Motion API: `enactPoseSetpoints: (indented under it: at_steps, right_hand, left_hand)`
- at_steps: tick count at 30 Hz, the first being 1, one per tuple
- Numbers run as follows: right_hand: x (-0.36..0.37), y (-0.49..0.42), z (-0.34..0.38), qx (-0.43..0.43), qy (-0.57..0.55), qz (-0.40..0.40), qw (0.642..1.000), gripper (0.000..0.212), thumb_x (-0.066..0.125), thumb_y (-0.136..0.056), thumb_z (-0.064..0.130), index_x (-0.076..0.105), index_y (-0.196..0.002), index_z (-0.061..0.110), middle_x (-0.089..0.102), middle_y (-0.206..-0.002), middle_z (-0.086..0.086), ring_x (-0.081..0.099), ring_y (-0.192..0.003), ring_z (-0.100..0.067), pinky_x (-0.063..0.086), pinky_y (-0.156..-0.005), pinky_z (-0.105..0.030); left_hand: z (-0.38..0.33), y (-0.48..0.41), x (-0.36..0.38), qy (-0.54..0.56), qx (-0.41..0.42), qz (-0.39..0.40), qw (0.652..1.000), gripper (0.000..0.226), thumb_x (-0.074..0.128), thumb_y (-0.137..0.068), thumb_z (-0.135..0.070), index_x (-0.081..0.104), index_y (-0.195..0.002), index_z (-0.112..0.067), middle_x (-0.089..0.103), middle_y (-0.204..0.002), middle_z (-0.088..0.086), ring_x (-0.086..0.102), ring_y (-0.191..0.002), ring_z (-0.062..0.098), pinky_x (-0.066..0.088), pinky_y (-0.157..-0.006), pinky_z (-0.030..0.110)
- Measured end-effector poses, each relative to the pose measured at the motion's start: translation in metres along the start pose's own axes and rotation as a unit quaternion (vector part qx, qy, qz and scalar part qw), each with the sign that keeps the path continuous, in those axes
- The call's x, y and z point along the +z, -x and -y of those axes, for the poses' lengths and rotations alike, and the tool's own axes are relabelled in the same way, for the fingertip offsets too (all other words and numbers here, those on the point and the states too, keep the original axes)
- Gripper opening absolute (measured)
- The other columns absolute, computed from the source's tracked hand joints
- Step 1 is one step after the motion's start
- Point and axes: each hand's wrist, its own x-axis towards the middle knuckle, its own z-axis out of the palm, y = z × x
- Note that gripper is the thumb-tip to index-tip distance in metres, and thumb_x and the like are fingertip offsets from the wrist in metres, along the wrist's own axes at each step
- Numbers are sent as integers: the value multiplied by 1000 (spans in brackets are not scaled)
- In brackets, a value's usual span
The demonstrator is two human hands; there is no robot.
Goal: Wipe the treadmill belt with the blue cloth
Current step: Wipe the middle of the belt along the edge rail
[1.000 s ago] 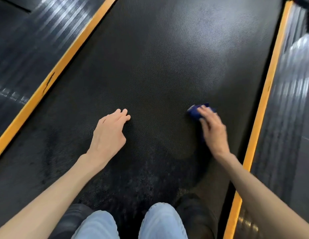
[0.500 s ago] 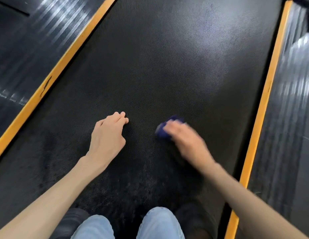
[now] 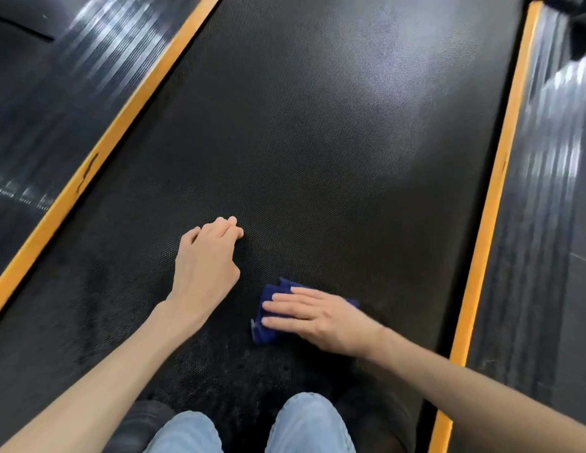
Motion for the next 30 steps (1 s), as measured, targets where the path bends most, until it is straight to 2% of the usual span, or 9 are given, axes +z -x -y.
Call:
enactPoseSetpoints:
  at_steps: [3, 8, 9, 13, 17, 20, 24, 27, 30]
  right_hand:
    - [-22, 5, -57, 138, 44, -86, 986, 36, 47, -93, 13, 56, -128, 13, 53, -135, -7, 47, -127, -23, 28, -111, -33]
    - [-44, -16, -90, 502, -27, -311, 807, 39, 46, -91, 11, 56, -128, 8, 52, -136, -9, 44, -130, -24, 22, -115, -39]
    - [-37, -27, -74, 497, -26, -309, 811, 40, 47, -89, 10, 56, -128, 8, 52, -136, -9, 44, -130, -24, 22, -115, -41]
    - [8, -31, 19, 220, -28, -116, 968, 45, 46, -86, 6, 54, -130, 12, 49, -139, -7, 41, -132, -22, 23, -114, -38]
    - [11, -8, 14, 37, -16, -10, 999, 41, 46, -92, 10, 52, -132, 15, 48, -141, -4, 39, -133, -18, 24, -114, -32]
    - [-14, -1, -51, 202, 18, -107, 973, 41, 42, -91, 6, 53, -130, 13, 50, -138, -8, 44, -129, -23, 26, -112, -33]
    - [-66, 27, -122, 482, 5, -256, 838, 39, 44, -95, 7, 50, -134, 8, 47, -140, -10, 40, -132, -25, 23, -112, -28]
    - [-62, 16, -116, 558, 7, -323, 765, 41, 44, -93, 6, 51, -133, 9, 48, -140, -8, 41, -132, -23, 19, -113, -26]
    - [-28, 1, -62, 452, 17, -259, 853, 43, 43, -90, 11, 52, -132, 12, 49, -139, -6, 41, -131, -19, 22, -115, -36]
  left_hand:
    - [2, 1, -1, 10, -1, 2, 1000, 48, 59, -62, 12, 66, -104, -9, 65, -111, 3, 62, -101, 25, 45, -91, 45]
    - [-1, 1, 0, 23, -5, 11, 1000, 47, 61, -61, 13, 66, -105, -5, 64, -111, 8, 61, -102, 29, 46, -88, 47]
    - [-2, 1, 0, 24, -6, 14, 1000, 47, 62, -61, 13, 66, -104, -4, 64, -111, 9, 61, -102, 30, 47, -88, 47]
    - [-1, -2, 1, 22, -9, 11, 1000, 47, 62, -58, 12, 67, -100, -7, 65, -111, 7, 61, -102, 29, 47, -86, 45]
    - [1, 0, 2, 13, 5, -9, 1000, 44, 65, -60, 11, 67, -100, -8, 65, -108, 5, 62, -100, 27, 48, -84, 44]
    - [2, 1, 1, 9, 6, 3, 1000, 44, 65, -62, 11, 67, -101, -7, 65, -109, 6, 62, -102, 28, 47, -87, 46]
    - [-7, -4, -8, -6, 33, 12, 999, 43, 65, -59, 10, 66, -100, -4, 65, -106, 11, 63, -99, 32, 46, -88, 46]
    - [-24, -9, -9, -12, 100, 3, 995, 55, 65, -56, 10, 65, -109, -5, 64, -117, 11, 62, -107, 29, 46, -92, 43]
    - [-40, -9, 0, -4, 148, 21, 989, 60, 68, -54, 7, 65, -113, -5, 64, -119, 11, 63, -106, 26, 48, -89, 42]
